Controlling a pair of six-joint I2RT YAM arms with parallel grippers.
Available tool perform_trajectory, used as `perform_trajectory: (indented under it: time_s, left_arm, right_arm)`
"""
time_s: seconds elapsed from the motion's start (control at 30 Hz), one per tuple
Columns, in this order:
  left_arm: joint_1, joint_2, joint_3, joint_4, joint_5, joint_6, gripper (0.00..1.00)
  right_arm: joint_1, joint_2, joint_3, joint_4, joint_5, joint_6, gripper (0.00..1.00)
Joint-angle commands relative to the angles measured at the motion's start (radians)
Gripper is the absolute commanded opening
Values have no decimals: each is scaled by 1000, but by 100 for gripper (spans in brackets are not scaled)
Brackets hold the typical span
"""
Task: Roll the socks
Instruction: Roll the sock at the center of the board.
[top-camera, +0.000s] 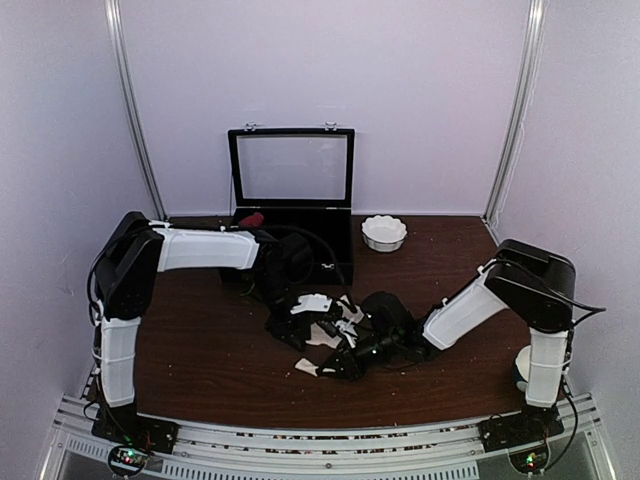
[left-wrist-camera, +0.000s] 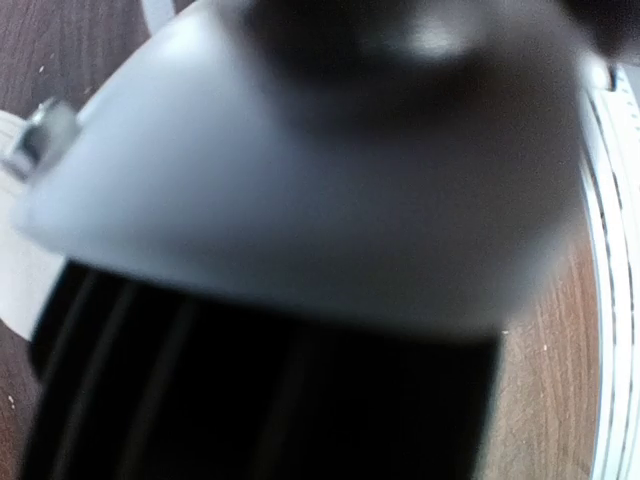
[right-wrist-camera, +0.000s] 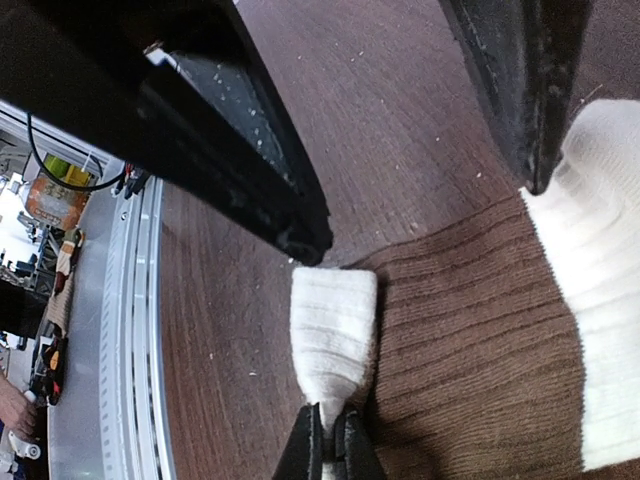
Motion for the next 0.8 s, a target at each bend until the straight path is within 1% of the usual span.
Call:
perform_trajectory:
  time_s: [0.0, 0.03, 0.07, 0.17, 0.23, 0.3, 0.43, 0.5, 0.53, 0.57, 0.6, 0.63, 0.67, 0.7, 0.73, 0.77]
  left_arm:
    - [-121, 50, -50, -58, -48, 72, 90]
    - [-124, 44, -55, -53, -44, 62, 97]
    - [-124, 34, -57, -44, -45, 49, 98]
    - [-113, -30, -85, 41, -107, -47, 98]
    - [-91, -89, -113, 125, -193, -122, 98]
    - [-65, -150, -111, 165, -282, -168, 98]
    - [-5, -275, -51, 161, -484, -252, 98]
    - [59, -311, -63, 191, -566, -347, 98]
    - [114, -306, -76, 202, -606, -389, 98]
    - [158, -285, -60, 154, -543, -370, 98]
    - [197, -257, -27, 79, -450, -339, 93]
    - [227, -244, -13, 45, -391, -334, 88]
    - [235, -261, -38, 58, -383, -316, 85]
    - [225, -303, -96, 121, -408, -294, 84]
    - [210, -357, -172, 196, -411, -268, 86]
    - [198, -410, -230, 247, -380, -244, 89]
  right_arm:
    - [-26, 95, -17, -244, 93, 87, 0]
    - [-31, 95, -22, -232, 90, 99, 0]
    - [-34, 95, -28, -217, 88, 108, 0]
    - [-38, 98, -40, -205, 94, 117, 0]
    - [-39, 102, -49, -197, 102, 122, 0]
    - [-40, 105, -54, -192, 107, 126, 0]
    - [-43, 98, -61, -187, 127, 124, 0]
    - [-44, 95, -65, -189, 135, 120, 0]
    - [-44, 93, -67, -191, 140, 116, 0]
    - [-44, 90, -68, -192, 144, 115, 0]
    - [-44, 86, -69, -193, 147, 112, 0]
    - [-44, 84, -71, -192, 153, 113, 0]
    - [-45, 82, -74, -189, 154, 115, 0]
    - [-47, 82, -73, -189, 155, 121, 0]
    - [-47, 84, -72, -190, 153, 127, 0]
    - [-49, 85, -70, -194, 153, 137, 0]
